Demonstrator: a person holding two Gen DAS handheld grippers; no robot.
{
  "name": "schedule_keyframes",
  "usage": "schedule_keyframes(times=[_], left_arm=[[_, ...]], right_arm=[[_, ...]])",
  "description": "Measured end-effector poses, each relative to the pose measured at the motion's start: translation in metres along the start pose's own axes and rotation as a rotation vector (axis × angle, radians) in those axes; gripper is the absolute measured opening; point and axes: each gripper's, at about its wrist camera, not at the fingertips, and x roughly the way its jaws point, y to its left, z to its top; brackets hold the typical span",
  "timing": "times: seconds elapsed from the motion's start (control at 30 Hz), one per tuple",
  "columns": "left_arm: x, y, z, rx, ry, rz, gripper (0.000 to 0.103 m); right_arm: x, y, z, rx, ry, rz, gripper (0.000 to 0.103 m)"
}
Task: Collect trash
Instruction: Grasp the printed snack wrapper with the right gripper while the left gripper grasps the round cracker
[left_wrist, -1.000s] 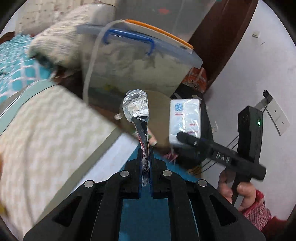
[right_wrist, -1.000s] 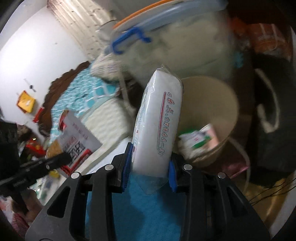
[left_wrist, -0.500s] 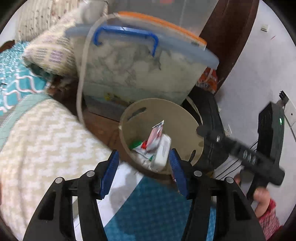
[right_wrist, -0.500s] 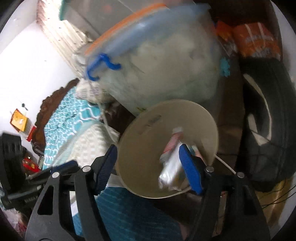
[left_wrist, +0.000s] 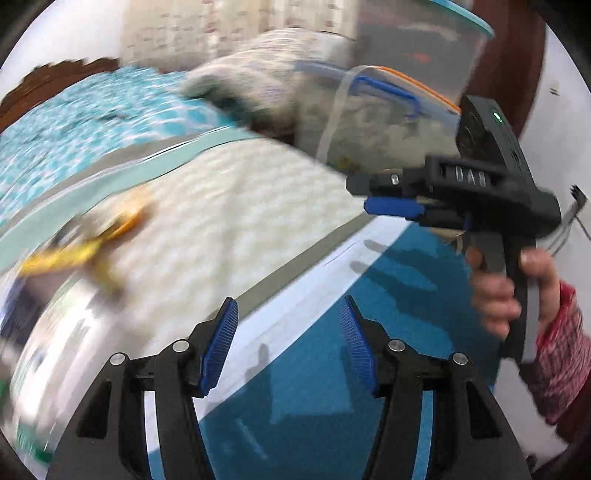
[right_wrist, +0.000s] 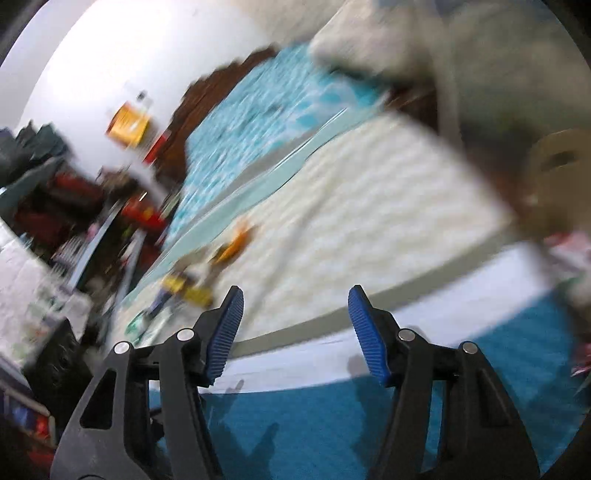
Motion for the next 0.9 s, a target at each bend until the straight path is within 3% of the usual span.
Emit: schedule_keyframes(times=[0.23, 0.4, 0.53, 0.57, 0.63, 0.67, 0.7, 0.83, 0.9], left_arm=[[-0.066, 0.086, -0.063, -0.181, -0.036, 0.066, 0.054], [-0.105, 0.117, -0.087, -0.266, -0.102, 0.094, 0.054], [-0.128, 0.134, -0.098, -0.291, -0.128, 0.125, 0.054], [-0.132, 0.138, -0.099, -0.299, -0.134, 0.127, 0.054], [-0.142, 0.144, -0.098, -0.317, -0.148, 0.125, 0.054], [-0.147, 0.148, -0.095, -0.323, -0.158, 0.124, 0.054], [-0.149, 0.151, -0.093, -0.323, -0.164, 0.124, 0.054], [-0.156, 0.161, -0.058, -0.271, -0.187, 0.165, 0.054], [-0.154, 0.166, -0.035, -0.254, -0.190, 0.169, 0.054]], right_arm=[[0.132, 0.063, 0.030, 0.142, 0.237, 0.209, 0.062], [0.219, 0.080, 0.040, 0.281, 0.387, 0.242, 0.068], [0.262, 0.094, 0.045, 0.302, 0.431, 0.236, 0.067], [0.271, 0.099, 0.043, 0.306, 0.451, 0.245, 0.066], [0.278, 0.102, 0.042, 0.319, 0.481, 0.272, 0.052], [0.282, 0.106, 0.041, 0.314, 0.486, 0.284, 0.034], [0.281, 0.113, 0.041, 0.289, 0.478, 0.280, 0.024], [0.247, 0.117, 0.047, 0.233, 0.367, 0.301, 0.024], [0.208, 0.116, 0.058, 0.160, 0.239, 0.283, 0.024]])
